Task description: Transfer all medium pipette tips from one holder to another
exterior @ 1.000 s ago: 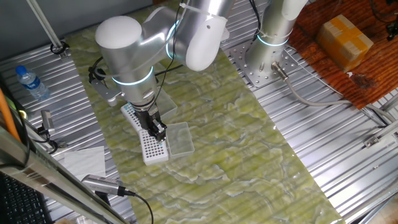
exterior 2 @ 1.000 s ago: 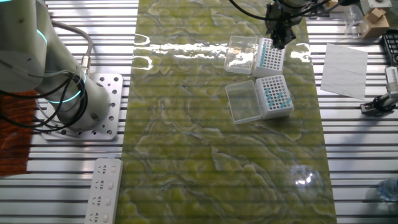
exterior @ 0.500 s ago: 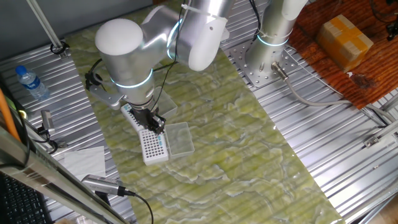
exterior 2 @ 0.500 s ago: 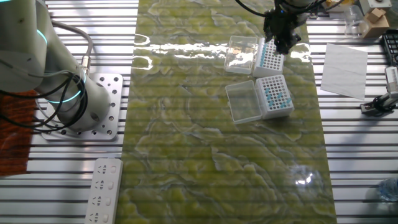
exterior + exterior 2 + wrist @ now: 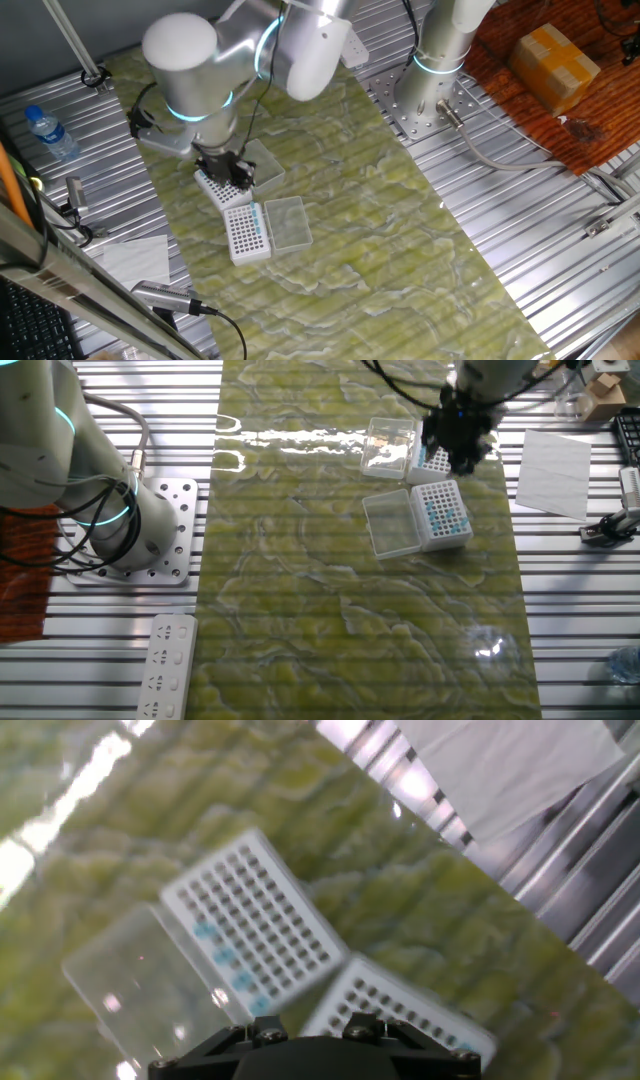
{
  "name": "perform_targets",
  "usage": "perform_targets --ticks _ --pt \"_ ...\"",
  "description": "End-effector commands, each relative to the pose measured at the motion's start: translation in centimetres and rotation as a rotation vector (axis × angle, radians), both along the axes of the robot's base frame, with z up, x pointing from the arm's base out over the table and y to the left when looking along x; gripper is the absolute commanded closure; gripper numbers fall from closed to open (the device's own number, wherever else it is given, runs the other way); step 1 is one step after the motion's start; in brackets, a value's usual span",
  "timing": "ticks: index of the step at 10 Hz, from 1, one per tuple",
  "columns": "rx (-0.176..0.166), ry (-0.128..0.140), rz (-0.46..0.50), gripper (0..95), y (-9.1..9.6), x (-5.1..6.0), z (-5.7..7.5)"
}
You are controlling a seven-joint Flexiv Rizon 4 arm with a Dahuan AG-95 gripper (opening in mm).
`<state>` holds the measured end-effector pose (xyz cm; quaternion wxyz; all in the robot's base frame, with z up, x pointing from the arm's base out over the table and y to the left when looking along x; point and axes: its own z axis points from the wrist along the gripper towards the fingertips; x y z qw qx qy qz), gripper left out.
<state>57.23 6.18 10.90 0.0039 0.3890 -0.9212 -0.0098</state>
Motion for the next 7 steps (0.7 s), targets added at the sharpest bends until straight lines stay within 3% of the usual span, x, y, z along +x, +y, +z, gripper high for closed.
perform_targets --ticks 1,7 --pt "0.000 -0.007 0.057 57.0 -2.0 0.0 -0.8" --pt "-0.010 -0.023 0.134 57.0 -3.1 -0.1 -2.5"
